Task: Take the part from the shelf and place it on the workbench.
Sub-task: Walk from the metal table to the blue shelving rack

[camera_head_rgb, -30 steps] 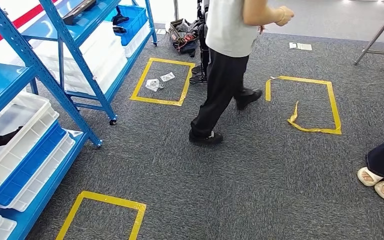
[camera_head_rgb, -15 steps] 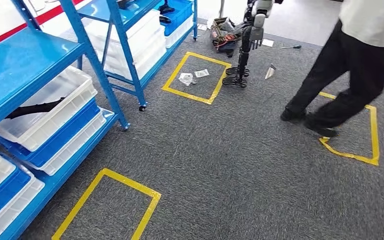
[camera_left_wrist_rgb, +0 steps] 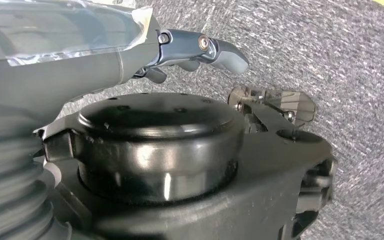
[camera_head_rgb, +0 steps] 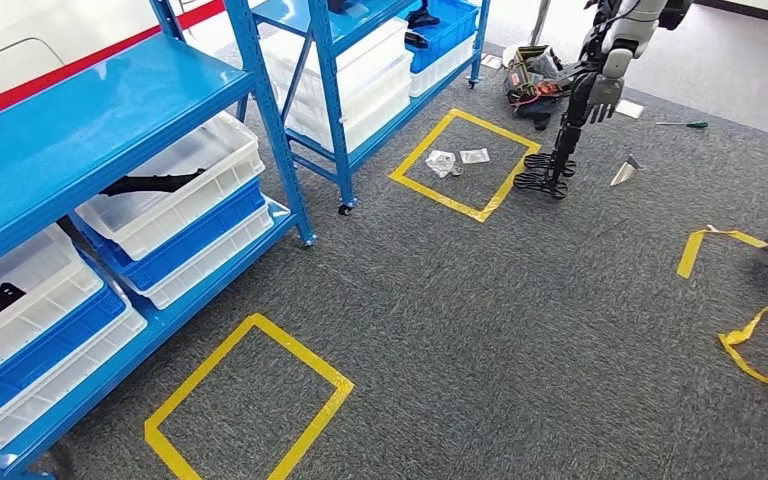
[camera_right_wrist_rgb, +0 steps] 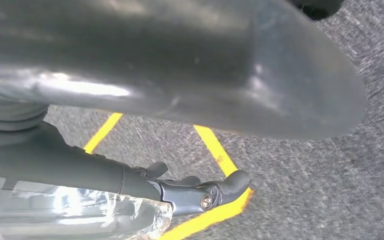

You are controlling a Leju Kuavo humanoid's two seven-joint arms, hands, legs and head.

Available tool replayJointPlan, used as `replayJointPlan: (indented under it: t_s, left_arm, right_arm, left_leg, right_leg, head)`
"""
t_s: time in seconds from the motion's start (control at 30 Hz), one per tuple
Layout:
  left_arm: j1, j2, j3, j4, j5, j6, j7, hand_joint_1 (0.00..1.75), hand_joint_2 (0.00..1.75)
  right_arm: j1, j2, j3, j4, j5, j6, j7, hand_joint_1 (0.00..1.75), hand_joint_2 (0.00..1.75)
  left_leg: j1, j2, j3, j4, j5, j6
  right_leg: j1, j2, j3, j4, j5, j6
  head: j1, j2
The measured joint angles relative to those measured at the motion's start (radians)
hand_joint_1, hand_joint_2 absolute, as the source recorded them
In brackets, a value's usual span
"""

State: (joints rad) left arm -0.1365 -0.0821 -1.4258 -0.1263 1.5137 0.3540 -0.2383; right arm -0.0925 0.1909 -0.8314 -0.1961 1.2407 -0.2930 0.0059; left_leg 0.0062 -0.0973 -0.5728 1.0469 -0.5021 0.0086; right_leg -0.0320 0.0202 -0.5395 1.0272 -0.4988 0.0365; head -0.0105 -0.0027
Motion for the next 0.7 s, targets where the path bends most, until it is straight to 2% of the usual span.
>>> replayJointPlan:
  t_s: [0.07,0.13,0.17,0.2,0.23,0.3,0.33,0.37,0.4,0.43,0.47,0.53,0.57,0.6,0.63,0.67,0.7]
  left_arm:
    - [-0.004,0.001,0.000,0.000,0.001,0.000,-0.004,0.00,1.75]
    - [-0.009,0.002,0.001,0.000,0.001,-0.001,-0.007,0.00,1.75]
    - [-0.010,0.002,0.002,0.000,0.002,-0.001,-0.008,0.00,1.75]
    - [-0.010,0.002,0.002,0.000,0.002,-0.001,-0.008,0.00,1.75]
    - [-0.009,0.002,0.003,0.000,0.001,-0.001,-0.007,0.00,1.75]
    - [-0.006,0.002,0.003,0.000,0.001,-0.001,-0.005,0.00,1.75]
    - [-0.005,0.002,0.002,0.000,0.001,0.000,-0.005,0.00,1.75]
    - [-0.003,0.002,0.002,0.000,0.002,0.000,-0.005,0.00,1.75]
    - [-0.002,0.003,0.002,0.000,0.002,0.000,-0.005,0.00,1.75]
    - [-0.001,0.003,0.002,0.000,0.003,0.000,-0.005,0.00,1.75]
    - [0.001,0.003,0.003,0.000,0.004,0.000,-0.006,0.00,1.75]
    - [0.001,0.002,0.003,0.000,0.006,0.002,-0.007,0.00,1.75]
    - [0.001,0.001,0.003,0.000,0.006,0.003,-0.007,0.00,1.75]
    - [0.000,0.000,0.003,0.000,0.006,0.004,-0.007,0.00,1.75]
    - [0.001,0.000,0.003,0.000,0.006,0.004,-0.008,0.00,1.31]
    - [0.001,-0.001,0.003,0.000,0.006,0.004,-0.008,0.00,0.87]
    - [0.002,-0.001,0.003,0.000,0.006,0.004,-0.008,0.00,0.44]
  right_arm:
    - [0.002,0.000,0.000,0.000,0.000,0.000,0.000,0.00,0.00]
    - [0.005,-0.001,0.000,0.000,0.000,0.000,0.000,0.00,0.00]
    - [0.005,-0.002,0.000,0.000,0.000,0.000,0.000,0.00,0.00]
    - [0.004,-0.002,0.000,0.000,0.000,0.000,0.000,0.00,0.00]
    - [0.003,-0.002,0.000,0.000,0.000,0.000,0.000,0.00,0.00]
    - [0.001,-0.001,0.000,0.000,0.000,0.000,0.000,0.00,0.00]
    - [0.001,0.000,0.000,0.000,0.000,0.000,0.000,0.00,0.00]
    - [0.001,0.000,0.000,0.000,0.001,0.000,0.000,0.00,0.00]
    - [0.001,0.000,0.000,0.000,0.001,0.000,0.000,0.00,0.00]
    - [0.000,0.001,0.001,0.000,0.002,0.000,0.000,0.00,0.00]
    - [-0.001,0.001,0.001,0.000,0.002,0.000,0.001,0.00,0.00]
    - [-0.004,0.002,0.002,0.000,0.002,0.000,0.002,0.00,0.00]
    - [-0.003,0.001,0.002,0.000,0.002,0.000,0.005,0.00,0.00]
    - [-0.001,0.000,0.002,0.000,0.002,0.000,0.007,0.00,0.00]
    - [0.001,-0.001,0.002,0.000,0.001,0.000,0.011,0.00,0.00]
    - [0.003,-0.002,0.002,0.000,-0.001,0.000,0.015,0.00,0.00]
    - [0.004,-0.004,0.001,0.000,-0.003,-0.001,0.017,0.00,0.00]
  left_leg:
    - [-0.002,0.058,-0.050,0.106,-0.056,-0.007]
    - [-0.002,0.078,-0.106,0.224,-0.101,-0.011]
    - [-0.002,0.081,-0.114,0.245,-0.100,-0.010]
    - [-0.002,0.086,-0.104,0.230,-0.081,-0.009]
    - [-0.002,0.097,-0.077,0.179,-0.049,-0.005]
    - [-0.010,0.154,-0.012,0.049,0.004,0.005]
    - [-0.016,0.179,0.007,0.006,0.014,0.011]
    - [-0.022,0.194,0.013,-0.016,0.013,0.016]
    - [-0.026,0.190,0.011,-0.022,0.011,0.020]
    - [-0.025,0.175,0.010,-0.025,0.013,0.026]
    - [-0.023,0.160,0.011,-0.031,0.018,0.031]
    - [-0.014,0.130,0.016,-0.042,0.027,0.042]
    - [-0.011,0.116,0.017,-0.044,0.030,0.045]
    - [-0.010,0.101,0.016,-0.044,0.031,0.047]
    - [-0.009,0.084,0.015,-0.043,0.031,0.048]
    - [-0.008,0.067,0.015,-0.043,0.032,0.048]
    - [-0.006,0.050,0.017,-0.042,0.031,0.047]
  right_leg:
    - [0.003,-0.027,0.002,-0.001,-0.003,-0.014]
    - [0.008,-0.059,0.002,-0.001,-0.007,-0.023]
    - [0.009,-0.074,0.003,-0.001,-0.008,-0.025]
    - [0.011,-0.088,0.005,-0.001,-0.010,-0.027]
    - [0.012,-0.099,0.008,-0.001,-0.011,-0.028]
    - [0.018,-0.120,0.013,0.000,-0.015,-0.026]
    - [0.022,-0.130,0.014,0.000,-0.017,-0.024]
    - [0.025,-0.142,0.014,-0.001,-0.019,-0.020]
    - [0.028,-0.155,0.015,-0.002,-0.020,-0.017]
    - [0.029,-0.168,0.018,-0.004,-0.021,-0.013]
    - [0.029,-0.158,0.019,-0.001,-0.025,-0.008]
    - [0.026,-0.097,-0.003,0.054,-0.054,-0.005]
    - [0.024,-0.058,-0.030,0.111,-0.079,-0.007]
    - [0.023,-0.038,-0.063,0.178,-0.106,-0.010]
    - [0.022,-0.030,-0.093,0.238,-0.124,-0.010]
    - [0.021,-0.028,-0.112,0.270,-0.128,-0.005]
    - [0.019,-0.026,-0.113,0.264,-0.116,0.004]
  head:
    - [-0.007,0.000]
    - [-0.010,0.000]
    - [-0.010,0.000]
    - [-0.010,0.000]
    - [-0.010,0.000]
    - [-0.011,0.000]
    - [-0.011,0.000]
    - [-0.011,0.000]
    - [-0.011,0.000]
    - [-0.011,0.000]
    - [-0.010,0.000]
    - [-0.007,0.000]
    - [-0.005,0.000]
    - [-0.004,0.000]
    - [-0.003,0.000]
    - [-0.003,0.000]
    - [-0.002,0.000]
